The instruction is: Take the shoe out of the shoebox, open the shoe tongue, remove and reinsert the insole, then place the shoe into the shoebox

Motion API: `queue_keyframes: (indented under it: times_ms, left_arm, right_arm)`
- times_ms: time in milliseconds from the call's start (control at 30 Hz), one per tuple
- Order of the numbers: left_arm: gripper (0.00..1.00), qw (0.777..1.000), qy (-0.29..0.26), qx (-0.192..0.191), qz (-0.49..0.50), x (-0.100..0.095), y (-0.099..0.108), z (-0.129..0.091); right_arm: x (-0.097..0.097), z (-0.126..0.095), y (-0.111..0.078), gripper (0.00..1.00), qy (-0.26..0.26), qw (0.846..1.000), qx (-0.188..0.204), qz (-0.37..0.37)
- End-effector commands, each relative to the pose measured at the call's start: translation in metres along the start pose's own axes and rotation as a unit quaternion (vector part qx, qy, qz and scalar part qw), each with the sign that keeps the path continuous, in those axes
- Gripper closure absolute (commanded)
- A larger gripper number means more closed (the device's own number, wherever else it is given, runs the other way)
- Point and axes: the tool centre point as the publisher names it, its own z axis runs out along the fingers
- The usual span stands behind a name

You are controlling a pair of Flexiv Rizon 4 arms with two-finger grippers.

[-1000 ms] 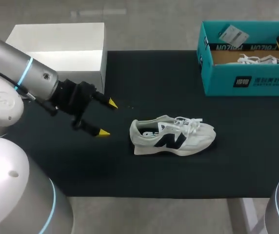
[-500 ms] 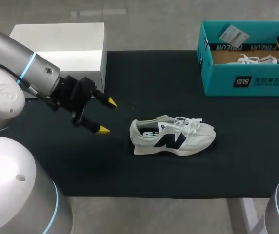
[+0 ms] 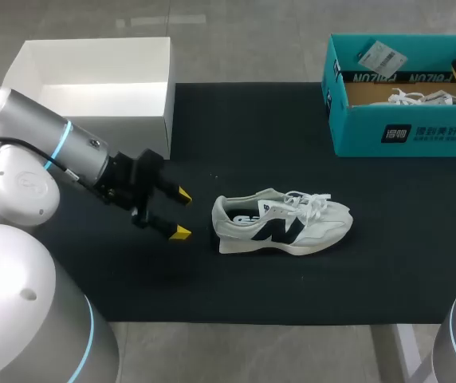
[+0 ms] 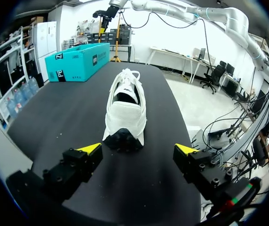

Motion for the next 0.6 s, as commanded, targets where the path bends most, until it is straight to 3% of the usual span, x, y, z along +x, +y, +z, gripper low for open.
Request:
queue_keyframes:
  times_ms: [33,167,600]
  left_arm:
    - [0.00,0.999,-0.035,-0.001,-0.016,-0.003,0.004,0.017]
    - [0.00,0.996,-0.074,0.032,-0.022,-0.004,0.004,0.030]
    - [0.00,0.996,-0.084,0.017,-0.001,-0.014,0.005,0.068]
  right_arm:
    - [0.000,0.000,0.000,0.00,0.000,1.000,0.000,0.000]
    - [0.000,0.000,0.000,0.00,0.000,1.000,0.000,0.000]
    - [0.000,0.000,0.000,0.00,0.000,1.000,0.000,0.000]
